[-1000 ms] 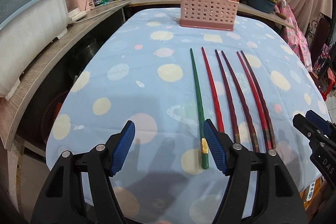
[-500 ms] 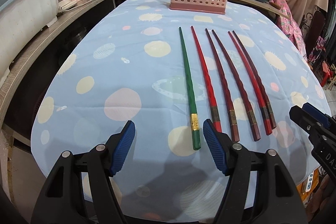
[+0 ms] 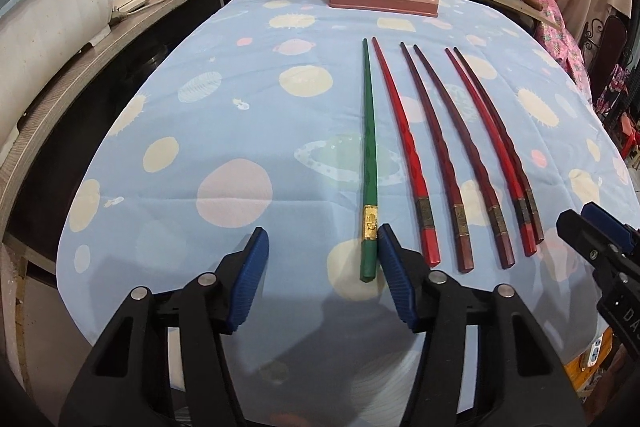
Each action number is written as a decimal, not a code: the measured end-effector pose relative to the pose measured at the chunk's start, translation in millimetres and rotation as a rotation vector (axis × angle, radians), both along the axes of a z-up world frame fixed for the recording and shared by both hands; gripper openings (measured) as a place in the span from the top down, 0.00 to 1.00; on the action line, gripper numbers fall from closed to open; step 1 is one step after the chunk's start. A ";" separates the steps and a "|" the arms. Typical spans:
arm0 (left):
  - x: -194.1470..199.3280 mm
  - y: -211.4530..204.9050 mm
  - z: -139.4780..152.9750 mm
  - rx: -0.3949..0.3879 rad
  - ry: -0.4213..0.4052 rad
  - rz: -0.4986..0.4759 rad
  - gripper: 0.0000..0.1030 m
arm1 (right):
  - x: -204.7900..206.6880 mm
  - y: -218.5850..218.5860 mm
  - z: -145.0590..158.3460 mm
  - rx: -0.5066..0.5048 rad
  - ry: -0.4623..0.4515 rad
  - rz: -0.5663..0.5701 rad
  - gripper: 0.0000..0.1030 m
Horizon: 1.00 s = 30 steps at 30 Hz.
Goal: Organize utensils
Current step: 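Move both open tools back down to the remaining chopsticks on the cloth, then grasp the green chopstick with the left tool while the right tool grasps a dark brown chopstick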
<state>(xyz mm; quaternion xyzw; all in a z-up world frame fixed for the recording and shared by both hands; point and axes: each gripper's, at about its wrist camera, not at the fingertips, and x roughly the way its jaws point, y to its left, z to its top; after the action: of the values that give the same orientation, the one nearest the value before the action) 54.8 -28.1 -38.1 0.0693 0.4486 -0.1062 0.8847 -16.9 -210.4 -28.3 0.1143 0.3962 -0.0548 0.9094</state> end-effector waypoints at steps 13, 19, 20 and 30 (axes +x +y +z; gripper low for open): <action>5.1 3.3 0.9 0.002 -0.015 0.010 0.70 | 11.0 9.0 -9.0 -0.023 0.018 0.024 0.59; 5.0 3.3 0.7 0.003 -0.019 0.009 0.70 | 18.3 12.9 -11.8 -0.031 0.023 0.034 0.70; 5.1 3.3 0.7 0.003 -0.020 0.009 0.70 | 19.3 13.6 -12.3 -0.034 0.025 0.036 0.72; 3.6 3.1 0.6 0.000 -0.026 0.007 0.70 | 23.7 17.1 -14.2 -0.077 0.018 0.037 0.78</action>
<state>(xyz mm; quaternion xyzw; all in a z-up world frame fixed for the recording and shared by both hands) 58.4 -25.0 -37.5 0.0690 0.4373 -0.1025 0.8908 6.8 -193.3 -42.5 0.0713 0.4040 -0.0544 0.9104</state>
